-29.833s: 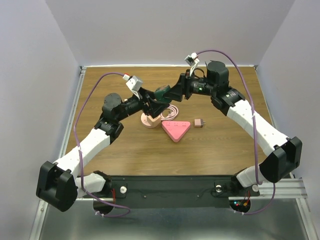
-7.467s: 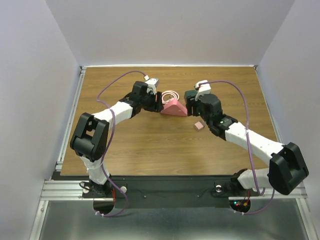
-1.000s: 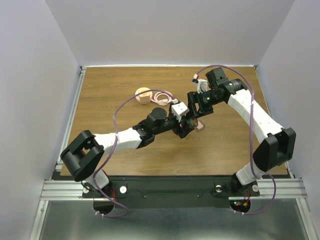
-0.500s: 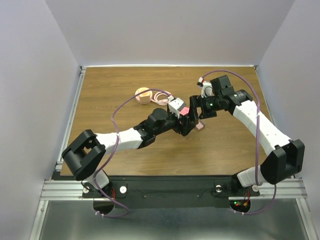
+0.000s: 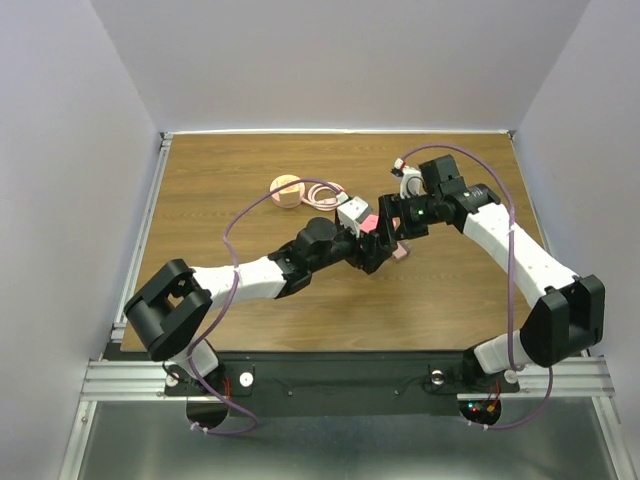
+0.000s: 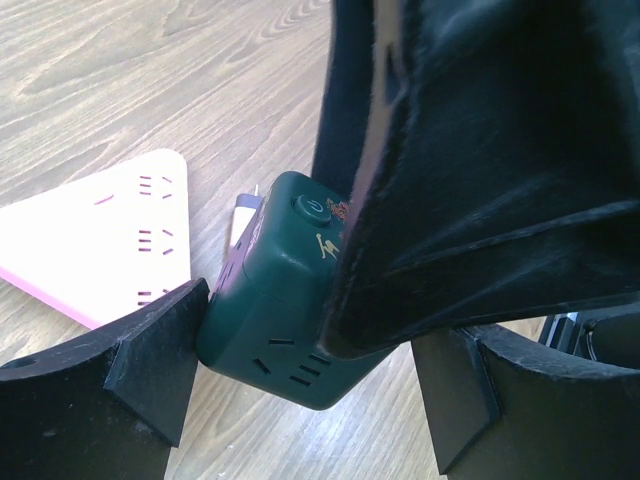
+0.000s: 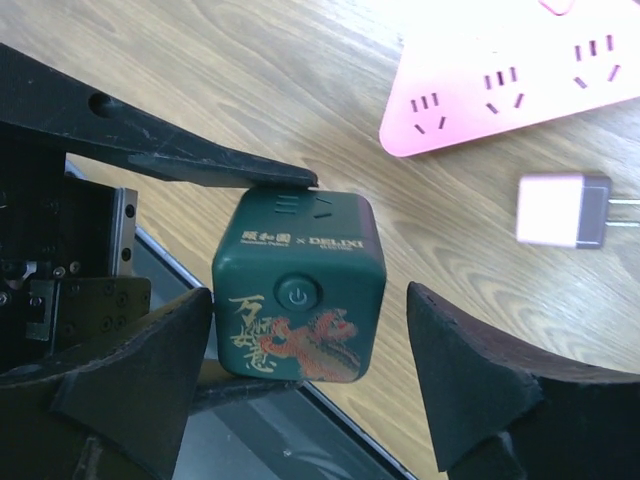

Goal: Insert the plug

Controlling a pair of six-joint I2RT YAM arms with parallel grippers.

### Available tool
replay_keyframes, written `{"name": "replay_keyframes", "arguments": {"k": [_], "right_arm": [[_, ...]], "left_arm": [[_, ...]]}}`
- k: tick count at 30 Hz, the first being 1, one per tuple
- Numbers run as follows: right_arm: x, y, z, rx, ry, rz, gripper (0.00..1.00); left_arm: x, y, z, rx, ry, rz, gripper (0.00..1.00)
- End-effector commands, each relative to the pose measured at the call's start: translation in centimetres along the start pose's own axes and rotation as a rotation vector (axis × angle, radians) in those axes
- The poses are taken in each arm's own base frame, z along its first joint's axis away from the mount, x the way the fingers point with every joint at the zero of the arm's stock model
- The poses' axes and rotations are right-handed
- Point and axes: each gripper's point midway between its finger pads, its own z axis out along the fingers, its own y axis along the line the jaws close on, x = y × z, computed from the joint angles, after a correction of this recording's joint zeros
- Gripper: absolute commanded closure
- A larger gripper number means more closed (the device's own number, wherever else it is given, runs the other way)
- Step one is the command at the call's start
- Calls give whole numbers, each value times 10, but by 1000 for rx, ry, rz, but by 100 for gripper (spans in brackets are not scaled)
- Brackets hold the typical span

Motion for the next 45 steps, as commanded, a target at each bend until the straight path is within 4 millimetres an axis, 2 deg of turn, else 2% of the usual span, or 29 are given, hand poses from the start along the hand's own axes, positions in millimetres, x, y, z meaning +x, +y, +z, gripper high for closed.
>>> {"name": "replay_keyframes", "arguments": {"k": [1, 9, 12, 13, 14, 15, 16, 17, 18, 19, 20, 22, 23, 24, 27, 30, 33, 38, 40, 41, 43, 45], "right_arm": [[1, 8, 6, -67, 2, -27, 19], [16, 12, 11, -118, 44, 3, 38], [21, 11, 14, -118, 60, 18, 59], [23, 9, 14, -109, 63, 26, 74], [22, 7, 15, -96, 60, 27, 94], [20, 1, 14, -61, 49, 26, 100], [17, -3, 14, -32, 39, 27, 100], [10, -7, 12, 4, 17, 19, 99], [3, -21, 10, 90, -11, 16, 100], [-3, -26, 8, 132, -33, 11, 100], [-17, -30, 3, 169, -73, -6, 100], [-33, -43, -4, 258, -124, -24, 100], [-48, -44, -8, 278, -153, -47, 99], [-55, -46, -10, 291, -166, -55, 100], [-76, -49, -13, 326, -193, -91, 100], [-86, -59, -13, 377, -203, -101, 100], [-93, -69, -12, 417, -201, -121, 100], [-99, -63, -4, 369, -192, -145, 100], [-96, -54, 0, 310, -175, -172, 100], [-95, -54, 1, 296, -167, -222, 100], [-88, -46, 8, 234, -147, -256, 99], [-85, -41, 9, 195, -145, -293, 100]], "left_arm": [[-57, -17, 1, 48, -174, 9, 100], [-63, -16, 0, 32, -192, 20, 100], [-67, -16, -1, 32, -201, 20, 100], [-68, -14, -1, 22, -205, 19, 100], [-68, -14, -1, 17, -204, 15, 100], [-65, -12, 0, 6, -191, 12, 100], [-65, -10, 1, -1, -184, 9, 99], [-62, -8, 2, 0, -167, 11, 77], [-61, -6, 2, -1, -161, 10, 67], [-57, -3, 2, -2, -152, 8, 58], [-53, -4, 2, 14, -137, 12, 43], [-48, 4, 0, 15, -121, 9, 36], [-47, 6, -2, 33, -110, 10, 29], [-44, 8, -2, 42, -99, 8, 27], [-31, 13, -7, 62, -65, 3, 10], [-26, 17, -12, 62, -53, 8, 4], [-22, 24, -22, 76, -44, 23, 2], [-12, 33, -34, 129, -10, 53, 1], [-15, 59, -38, 60, -21, 12, 1], [-18, 83, -42, -15, -29, -47, 1], [-25, 105, -43, -78, -35, -106, 1], [-27, 117, -43, -102, -27, -151, 1]]}}
